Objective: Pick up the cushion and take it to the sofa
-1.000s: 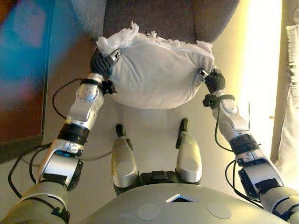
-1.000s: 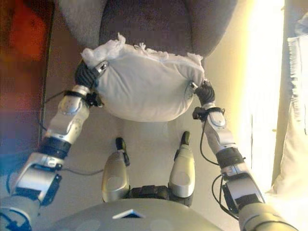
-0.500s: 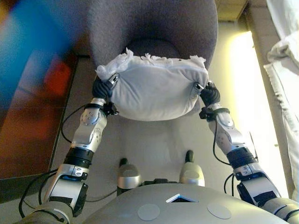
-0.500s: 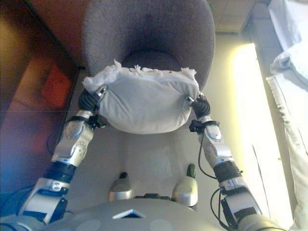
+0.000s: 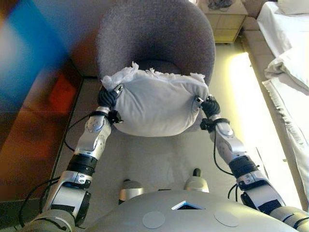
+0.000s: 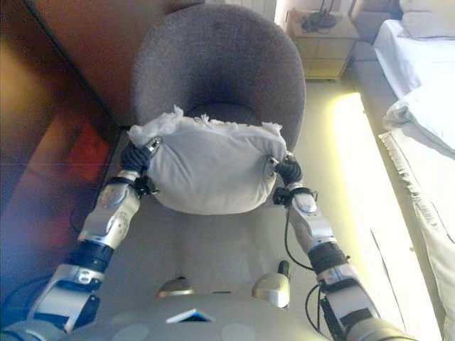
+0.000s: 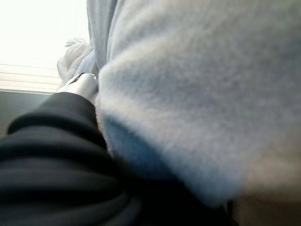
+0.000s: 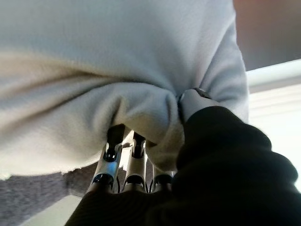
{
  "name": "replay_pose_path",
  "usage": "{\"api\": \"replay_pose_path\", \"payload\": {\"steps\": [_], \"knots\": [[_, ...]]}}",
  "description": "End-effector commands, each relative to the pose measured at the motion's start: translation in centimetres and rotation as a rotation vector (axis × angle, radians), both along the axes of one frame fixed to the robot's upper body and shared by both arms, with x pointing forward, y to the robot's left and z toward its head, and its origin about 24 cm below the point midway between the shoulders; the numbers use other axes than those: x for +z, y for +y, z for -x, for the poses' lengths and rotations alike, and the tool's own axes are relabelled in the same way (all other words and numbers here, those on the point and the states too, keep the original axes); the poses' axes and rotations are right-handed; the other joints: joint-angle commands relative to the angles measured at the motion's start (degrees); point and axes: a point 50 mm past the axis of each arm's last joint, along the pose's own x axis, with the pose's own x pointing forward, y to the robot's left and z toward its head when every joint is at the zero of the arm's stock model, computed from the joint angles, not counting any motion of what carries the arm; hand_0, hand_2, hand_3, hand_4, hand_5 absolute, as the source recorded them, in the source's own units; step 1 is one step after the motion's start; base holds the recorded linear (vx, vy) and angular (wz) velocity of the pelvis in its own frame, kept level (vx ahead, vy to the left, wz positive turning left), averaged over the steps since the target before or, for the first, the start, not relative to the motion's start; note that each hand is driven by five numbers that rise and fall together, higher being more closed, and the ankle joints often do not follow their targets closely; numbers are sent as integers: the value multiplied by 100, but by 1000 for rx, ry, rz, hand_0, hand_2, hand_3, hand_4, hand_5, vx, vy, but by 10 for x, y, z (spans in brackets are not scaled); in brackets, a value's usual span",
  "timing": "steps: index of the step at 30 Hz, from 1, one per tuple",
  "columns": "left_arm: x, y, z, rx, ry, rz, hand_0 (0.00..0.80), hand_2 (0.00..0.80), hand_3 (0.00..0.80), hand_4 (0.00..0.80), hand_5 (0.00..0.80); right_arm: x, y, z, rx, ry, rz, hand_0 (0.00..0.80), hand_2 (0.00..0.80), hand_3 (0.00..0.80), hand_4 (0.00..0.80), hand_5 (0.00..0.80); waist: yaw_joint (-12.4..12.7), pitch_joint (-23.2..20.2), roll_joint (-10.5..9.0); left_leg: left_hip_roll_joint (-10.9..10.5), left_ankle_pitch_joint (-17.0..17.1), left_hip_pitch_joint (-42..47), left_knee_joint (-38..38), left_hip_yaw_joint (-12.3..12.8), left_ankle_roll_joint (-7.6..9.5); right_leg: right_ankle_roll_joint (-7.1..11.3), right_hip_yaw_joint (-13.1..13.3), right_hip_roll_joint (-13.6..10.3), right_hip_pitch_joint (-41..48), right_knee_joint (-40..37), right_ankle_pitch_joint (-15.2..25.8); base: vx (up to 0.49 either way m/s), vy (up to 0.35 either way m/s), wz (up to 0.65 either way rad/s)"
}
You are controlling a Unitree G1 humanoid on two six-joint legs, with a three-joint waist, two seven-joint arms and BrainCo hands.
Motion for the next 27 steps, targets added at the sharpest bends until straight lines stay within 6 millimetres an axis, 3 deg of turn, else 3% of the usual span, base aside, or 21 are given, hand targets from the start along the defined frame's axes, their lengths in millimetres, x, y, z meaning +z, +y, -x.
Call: {"api": "replay_pose_path", "payload": {"steps": [1,4,9,12,16,18,21,22,24,27], "knots": [[60,-25,-36,-88,-265,91,800,800,800,800,800,67,25,-33,57,-326,-114,800,800,800,800,800,-91,122,165,-548,-68,148,48,165,852,-115,666,65,-516,2006,472,118,121,21],[57,-28,-37,-106,-255,71,800,800,800,800,800,67,25,-38,43,-317,-134,800,800,800,800,800,-116,197,125,-598,-172,325,157,200,863,-128,678,277,-544,2050,439,192,61,24],[54,-27,-35,-107,-228,64,800,800,800,800,800,62,27,-35,60,-271,-177,800,800,800,800,800,-363,158,-137,-955,-557,696,202,34,879,-66,661,793,-627,345,293,365,-17,7],[50,-26,-31,-103,-216,73,800,800,800,800,800,57,24,-29,82,-259,-172,800,800,800,800,800,-587,126,-202,-1126,-876,998,199,-240,1015,-6,725,1207,-944,-539,568,436,12,62],[42,-22,-23,-99,-196,69,800,800,800,800,800,53,18,-26,86,-236,-193,800,800,800,800,800,-672,49,-170,-1159,-990,1312,119,-402,1159,-121,488,1536,-1112,-478,552,364,-8,-22],[39,-18,-20,-75,-192,87,800,800,800,800,800,51,18,-25,108,-229,-188,800,800,800,800,800,-694,-91,-117,-1087,-712,1266,257,-345,1061,-281,553,1622,-952,-386,415,302,-40,7],[38,-12,-18,-42,-193,91,800,800,800,800,800,52,24,-25,152,-227,-179,800,800,800,800,800,-757,-262,8,-725,-182,1326,574,-122,756,-468,600,1710,-859,-95,124,258,-86,35],[38,-9,-17,-24,-194,92,800,800,800,800,800,53,27,-26,175,-228,-177,800,800,800,800,800,-784,-321,57,-567,200,1331,795,-75,608,-557,610,1777,-813,-17,-12,189,-133,8],[41,-7,-18,-2,-203,93,800,800,800,800,800,58,31,-28,213,-237,-169,800,800,800,800,800,-783,-398,63,-311,1021,1099,1681,60,261,-766,546,1855,-614,-10,-200,209,-195,2],[41,-5,-15,15,-207,94,800,800,800,800,800,61,31,-30,220,-248,-178,800,800,800,800,800,-661,-381,-184,-204,1242,400,3378,258,217,-1032,416,1718,-290,89,-395,245,-217,-29]]}}
